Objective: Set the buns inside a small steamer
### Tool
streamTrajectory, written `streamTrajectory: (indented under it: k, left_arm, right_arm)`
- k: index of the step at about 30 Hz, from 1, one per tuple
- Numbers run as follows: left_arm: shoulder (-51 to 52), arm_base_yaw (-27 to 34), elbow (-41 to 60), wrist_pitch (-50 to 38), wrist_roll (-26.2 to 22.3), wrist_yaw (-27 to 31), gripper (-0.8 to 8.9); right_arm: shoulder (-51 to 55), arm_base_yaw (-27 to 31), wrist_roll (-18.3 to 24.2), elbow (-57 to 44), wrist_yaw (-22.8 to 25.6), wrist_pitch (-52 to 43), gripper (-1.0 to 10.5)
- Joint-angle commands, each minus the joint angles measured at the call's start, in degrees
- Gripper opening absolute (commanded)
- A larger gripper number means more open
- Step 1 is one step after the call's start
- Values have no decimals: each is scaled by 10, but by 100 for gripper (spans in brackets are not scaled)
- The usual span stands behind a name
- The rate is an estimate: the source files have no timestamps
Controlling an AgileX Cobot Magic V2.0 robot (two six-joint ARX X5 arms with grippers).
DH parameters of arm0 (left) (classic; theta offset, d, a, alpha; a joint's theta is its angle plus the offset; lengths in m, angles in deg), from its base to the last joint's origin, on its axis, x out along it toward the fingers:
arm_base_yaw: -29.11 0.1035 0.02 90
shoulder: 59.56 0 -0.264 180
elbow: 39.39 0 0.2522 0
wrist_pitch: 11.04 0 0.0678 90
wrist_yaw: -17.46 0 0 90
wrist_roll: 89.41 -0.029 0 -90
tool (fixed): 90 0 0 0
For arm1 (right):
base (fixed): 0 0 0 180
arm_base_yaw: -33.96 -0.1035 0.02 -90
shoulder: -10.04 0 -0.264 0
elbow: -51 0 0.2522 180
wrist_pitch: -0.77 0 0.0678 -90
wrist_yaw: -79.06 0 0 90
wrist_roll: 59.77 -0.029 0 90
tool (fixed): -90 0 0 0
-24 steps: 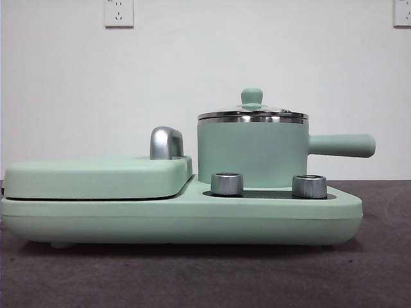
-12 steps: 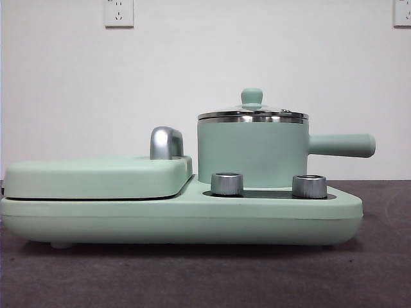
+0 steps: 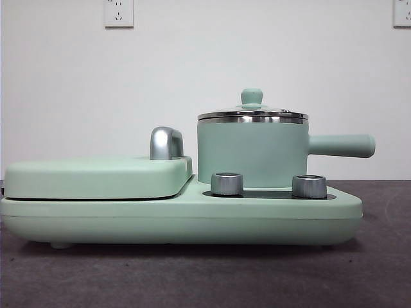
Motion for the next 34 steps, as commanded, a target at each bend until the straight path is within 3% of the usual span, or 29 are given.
streamTrajectory:
  k: [1,6,12,19,25,34]
  left_arm:
    - [1,1,11,3,-6,2,7]
    - [1,1,11,3,-6,2,7]
    - [1,1,11,3,-6,2,7]
    - [1,1,11,3,-6,2,7]
    - [1,1,11,3,-6,2,7]
    - [1,1,11,3,-6,2,7]
  right_arm:
    - [29,57,23,-76,19,-134,15]
    - [78,134,35,-220,19,-280,15]
    - [93,154,35,-323,51,-329,15]
    - [93,154,39,-362,64,-334,15]
    - [93,154,68,-363,83,-336,15]
    - [94,156,68,-367,106,-344,14]
